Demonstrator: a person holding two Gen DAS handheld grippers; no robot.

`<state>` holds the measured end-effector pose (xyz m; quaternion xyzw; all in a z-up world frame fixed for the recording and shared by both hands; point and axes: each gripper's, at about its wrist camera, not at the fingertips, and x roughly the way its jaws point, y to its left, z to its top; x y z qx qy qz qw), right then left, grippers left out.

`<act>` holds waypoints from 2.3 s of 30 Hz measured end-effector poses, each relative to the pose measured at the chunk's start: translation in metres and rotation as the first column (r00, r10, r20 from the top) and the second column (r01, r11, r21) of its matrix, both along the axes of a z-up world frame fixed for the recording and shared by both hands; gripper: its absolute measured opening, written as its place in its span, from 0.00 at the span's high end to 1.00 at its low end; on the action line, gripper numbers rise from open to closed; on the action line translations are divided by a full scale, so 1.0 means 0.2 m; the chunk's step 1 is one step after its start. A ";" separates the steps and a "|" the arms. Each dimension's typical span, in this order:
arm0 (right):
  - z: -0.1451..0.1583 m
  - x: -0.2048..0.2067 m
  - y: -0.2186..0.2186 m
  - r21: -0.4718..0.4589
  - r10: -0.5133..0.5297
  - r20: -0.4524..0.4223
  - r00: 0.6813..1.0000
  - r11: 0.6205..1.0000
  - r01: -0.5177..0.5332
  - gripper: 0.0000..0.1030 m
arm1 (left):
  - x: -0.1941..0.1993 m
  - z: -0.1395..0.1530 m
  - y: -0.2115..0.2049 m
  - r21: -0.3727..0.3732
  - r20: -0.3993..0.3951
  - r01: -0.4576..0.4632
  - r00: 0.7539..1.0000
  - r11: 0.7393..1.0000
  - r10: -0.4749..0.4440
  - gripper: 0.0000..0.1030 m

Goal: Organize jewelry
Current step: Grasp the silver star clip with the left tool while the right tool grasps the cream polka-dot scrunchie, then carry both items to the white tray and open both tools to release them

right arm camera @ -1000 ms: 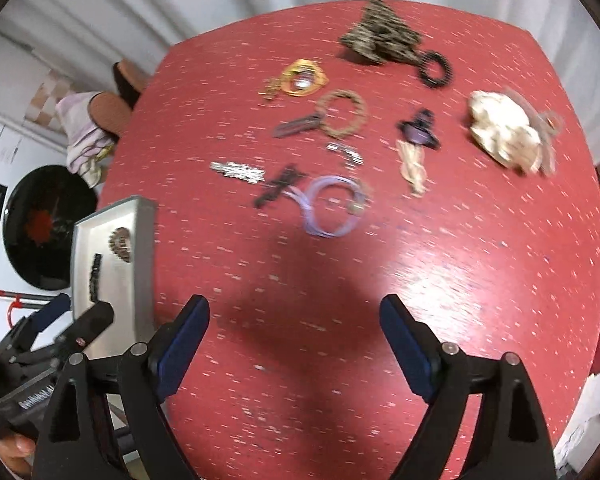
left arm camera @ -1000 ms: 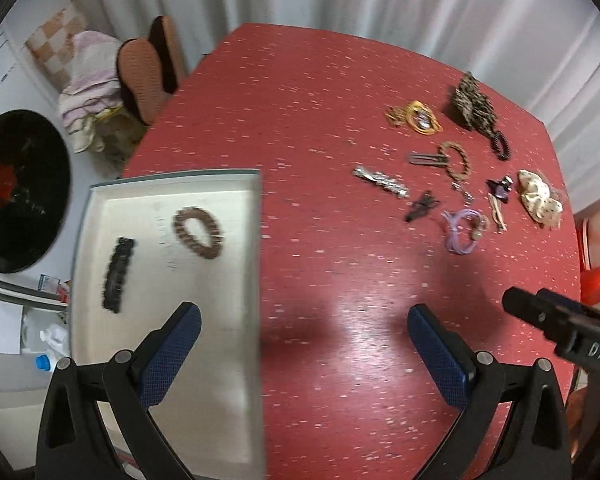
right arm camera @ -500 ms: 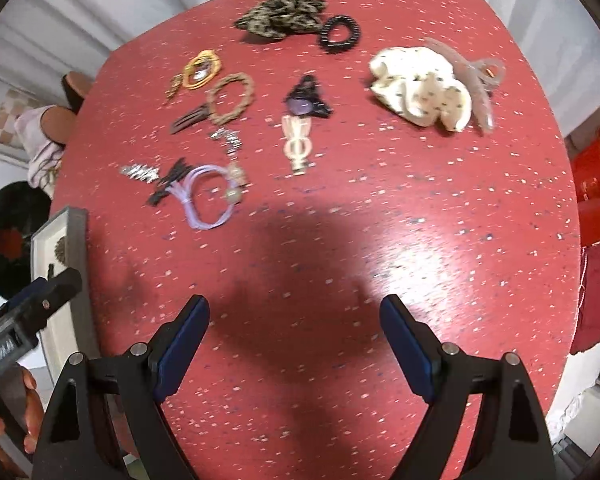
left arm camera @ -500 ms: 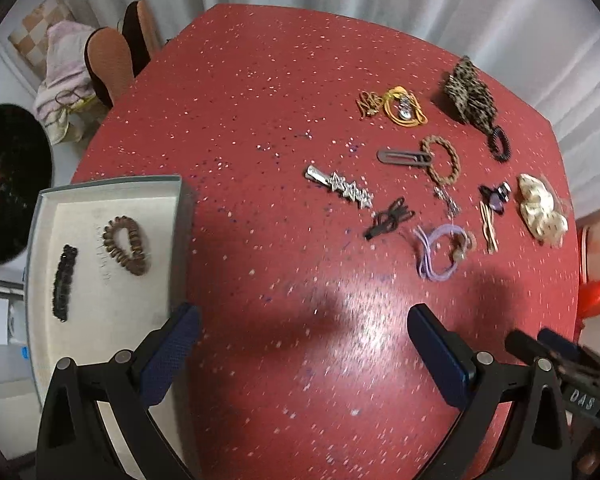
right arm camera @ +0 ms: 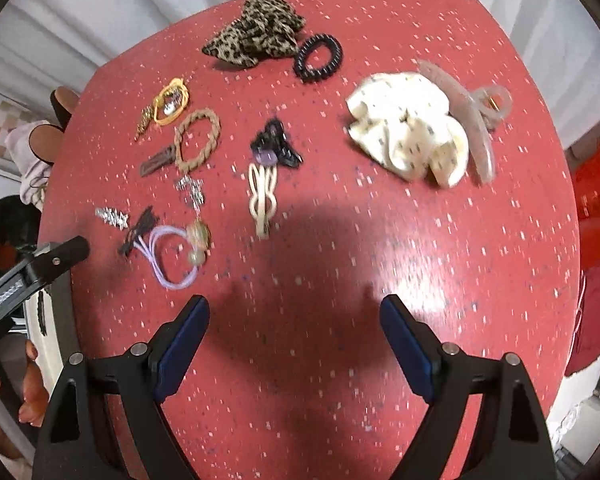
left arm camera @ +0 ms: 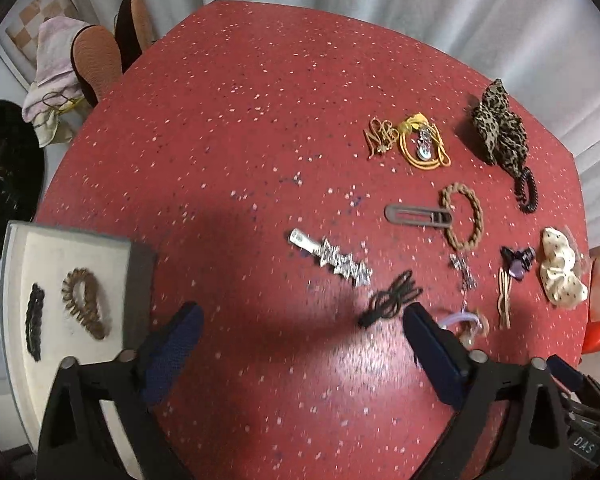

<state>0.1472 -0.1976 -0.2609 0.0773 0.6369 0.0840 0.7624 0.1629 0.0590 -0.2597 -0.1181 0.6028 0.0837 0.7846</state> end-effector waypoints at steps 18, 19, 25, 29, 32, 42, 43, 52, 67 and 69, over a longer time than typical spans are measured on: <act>0.11 0.18 -0.14 -0.094 -0.032 0.181 0.983 0.994 0.050 0.15 | 0.22 -0.19 0.03 -0.007 -0.040 -0.012 0.999 1.000 0.012 0.19; 0.11 0.18 -0.16 -0.101 -0.034 0.181 0.983 0.993 0.053 0.15 | 0.23 -0.20 0.03 0.002 -0.039 -0.016 0.999 1.000 0.016 0.19; 0.01 0.30 -0.20 -0.158 -0.031 0.165 0.986 0.986 0.057 0.15 | 0.29 -0.23 0.01 0.037 -0.025 0.001 1.000 0.999 0.000 0.19; -0.07 0.36 -0.20 -0.185 -0.016 0.150 0.989 0.982 0.044 0.15 | 0.31 -0.23 -0.03 0.045 -0.019 -0.004 1.000 0.999 0.005 0.19; -0.11 0.39 -0.19 -0.206 -0.002 0.135 0.991 0.978 0.030 0.20 | 0.31 -0.24 -0.05 0.065 -0.010 -0.001 1.000 0.998 0.001 0.27; -0.11 0.40 -0.18 -0.256 0.016 0.152 0.988 0.966 0.024 0.72 | 0.24 -0.18 -0.06 0.068 0.002 0.017 1.000 0.998 -0.017 0.53; -0.11 0.40 -0.19 -0.251 0.011 0.152 0.988 0.968 0.027 0.73 | 0.23 -0.18 -0.05 0.067 0.003 0.017 1.000 0.998 -0.017 0.59; -0.03 0.35 -0.25 -0.144 -0.043 0.163 0.986 0.987 0.067 0.81 | 0.13 -0.11 -0.05 0.043 0.040 0.065 0.997 0.997 -0.067 0.76; 0.13 0.16 -0.21 -0.046 -0.059 0.147 0.987 0.997 0.067 0.81 | -0.08 0.14 -0.15 0.043 0.112 0.167 0.979 0.985 -0.170 0.76; 0.15 0.14 -0.19 -0.042 -0.056 0.148 0.987 0.997 0.063 0.81 | -0.10 0.16 -0.13 0.039 0.118 0.173 0.977 0.984 -0.177 0.76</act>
